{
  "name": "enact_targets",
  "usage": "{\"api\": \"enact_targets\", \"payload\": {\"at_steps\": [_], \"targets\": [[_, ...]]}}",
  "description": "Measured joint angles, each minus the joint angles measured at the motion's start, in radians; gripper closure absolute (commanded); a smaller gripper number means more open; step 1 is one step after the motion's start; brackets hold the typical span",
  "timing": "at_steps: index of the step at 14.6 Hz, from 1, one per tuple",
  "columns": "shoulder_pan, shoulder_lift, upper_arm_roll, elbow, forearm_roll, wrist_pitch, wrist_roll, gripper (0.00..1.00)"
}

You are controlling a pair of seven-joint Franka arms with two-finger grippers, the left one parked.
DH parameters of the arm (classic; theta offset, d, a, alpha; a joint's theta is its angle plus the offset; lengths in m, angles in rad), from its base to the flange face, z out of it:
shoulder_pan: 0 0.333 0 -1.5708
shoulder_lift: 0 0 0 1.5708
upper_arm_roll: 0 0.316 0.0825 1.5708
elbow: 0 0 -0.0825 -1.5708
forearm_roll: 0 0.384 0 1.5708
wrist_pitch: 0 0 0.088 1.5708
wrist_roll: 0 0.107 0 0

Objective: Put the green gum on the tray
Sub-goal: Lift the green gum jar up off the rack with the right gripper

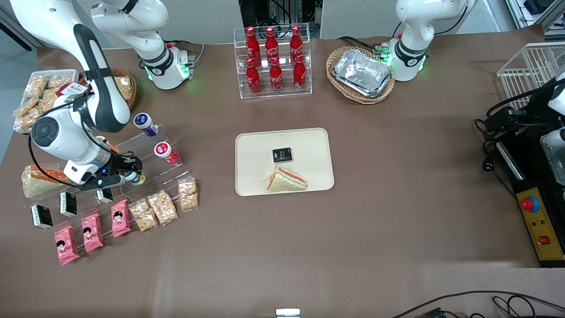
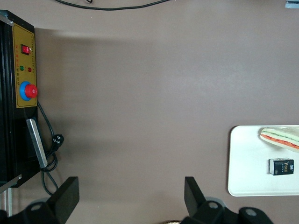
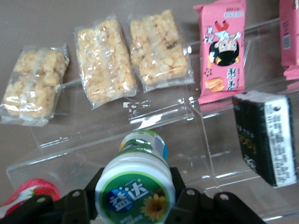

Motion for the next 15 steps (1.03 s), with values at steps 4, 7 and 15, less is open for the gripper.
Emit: {"api": "enact_targets", "payload": {"at_steps": [4,7,15], "targets": [[-0.001,-0.042,-0.002,0.099,0.000,-0.165,-0.009,0.84],[0.003,-0.097,0.021,0.299,0.028,-0.493,-0.002,0.97],[0.059,-0.124,0.217,0.613,0.058,-0.774,0.257,1.00]]}}
